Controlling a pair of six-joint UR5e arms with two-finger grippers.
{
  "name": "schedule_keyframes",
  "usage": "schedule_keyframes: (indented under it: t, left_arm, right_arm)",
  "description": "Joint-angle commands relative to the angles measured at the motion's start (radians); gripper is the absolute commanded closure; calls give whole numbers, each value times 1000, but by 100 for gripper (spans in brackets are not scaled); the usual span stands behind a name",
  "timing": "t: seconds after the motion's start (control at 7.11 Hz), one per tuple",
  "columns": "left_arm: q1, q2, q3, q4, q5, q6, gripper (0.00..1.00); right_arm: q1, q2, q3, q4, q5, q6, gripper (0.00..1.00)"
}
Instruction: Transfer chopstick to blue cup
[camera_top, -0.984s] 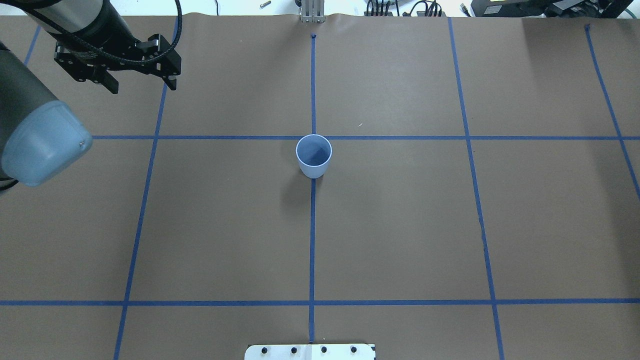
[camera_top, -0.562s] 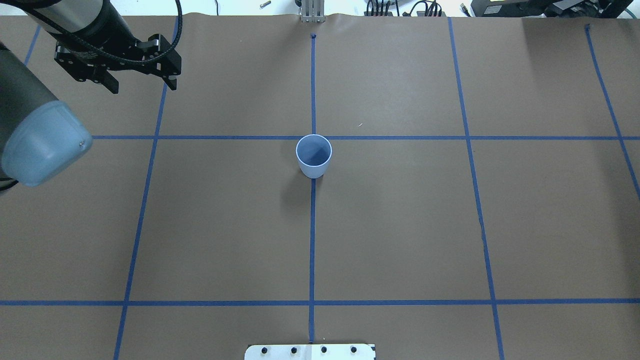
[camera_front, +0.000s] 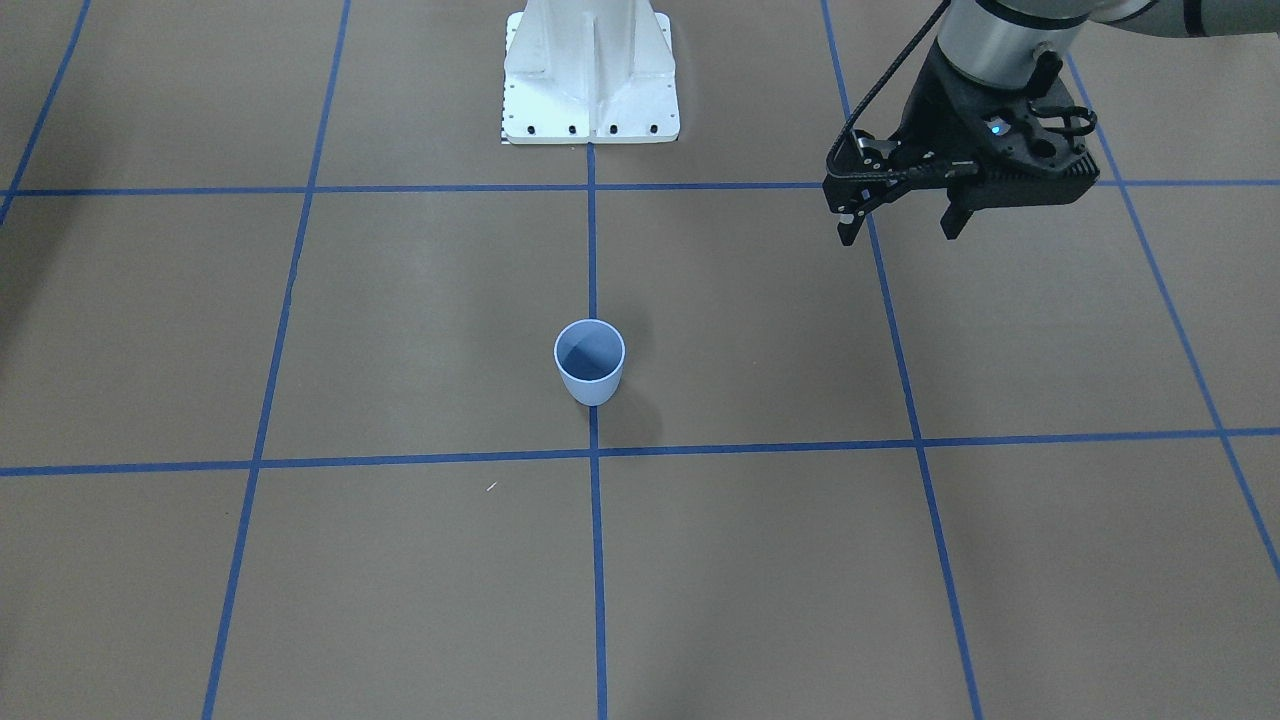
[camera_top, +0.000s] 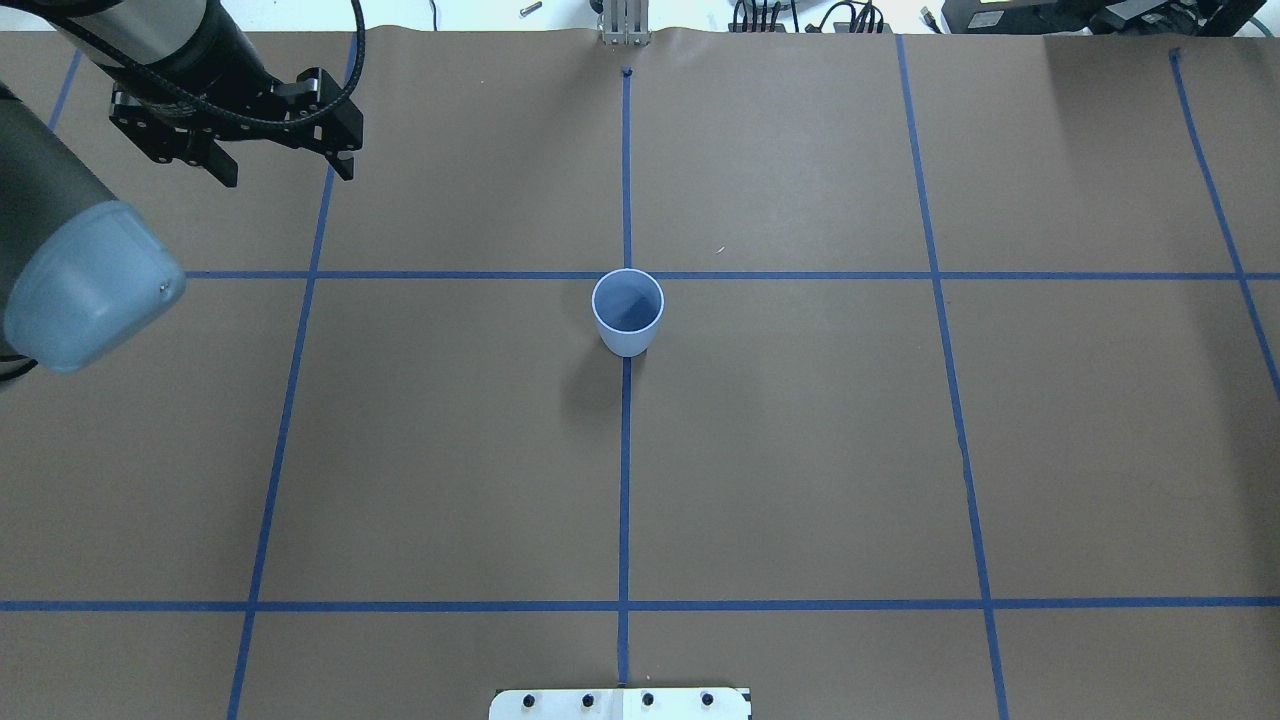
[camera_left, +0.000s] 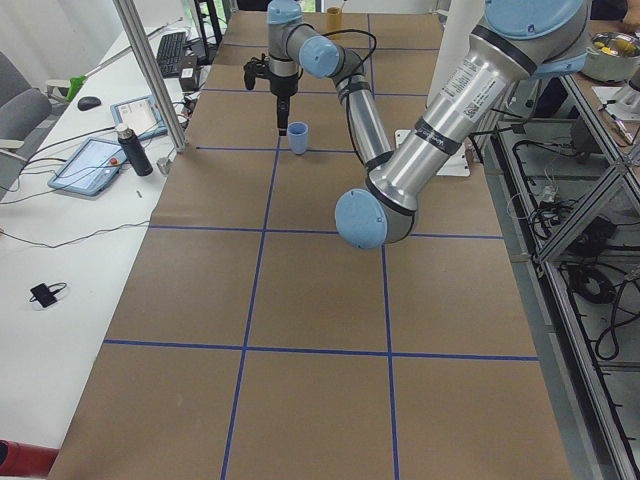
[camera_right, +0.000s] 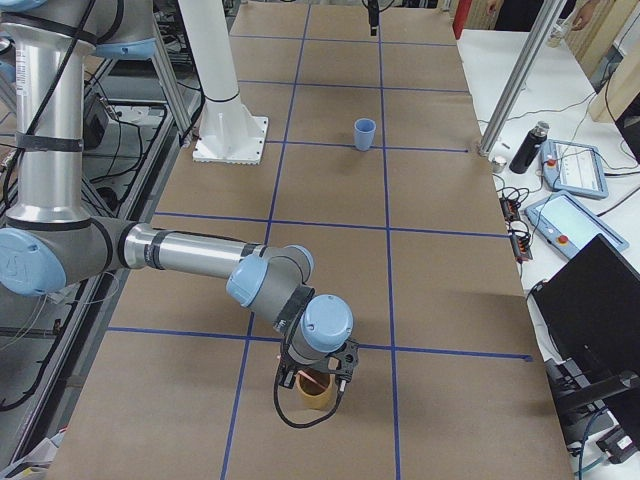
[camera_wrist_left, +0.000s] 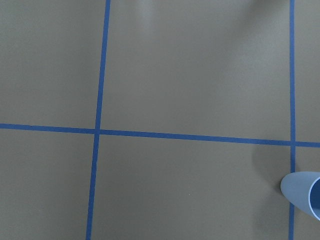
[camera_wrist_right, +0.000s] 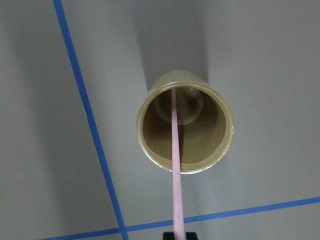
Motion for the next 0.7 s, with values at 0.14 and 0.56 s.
schedule_keyframes:
  t: [0.14, 0.56]
  left_arm:
    - [0, 1, 0, 0, 1, 0, 1]
    - [-2, 1, -3, 0, -1, 0, 2]
  right_arm:
    - [21, 4, 117, -103, -9, -1, 100]
    - [88, 1, 188, -172, -73, -3, 100]
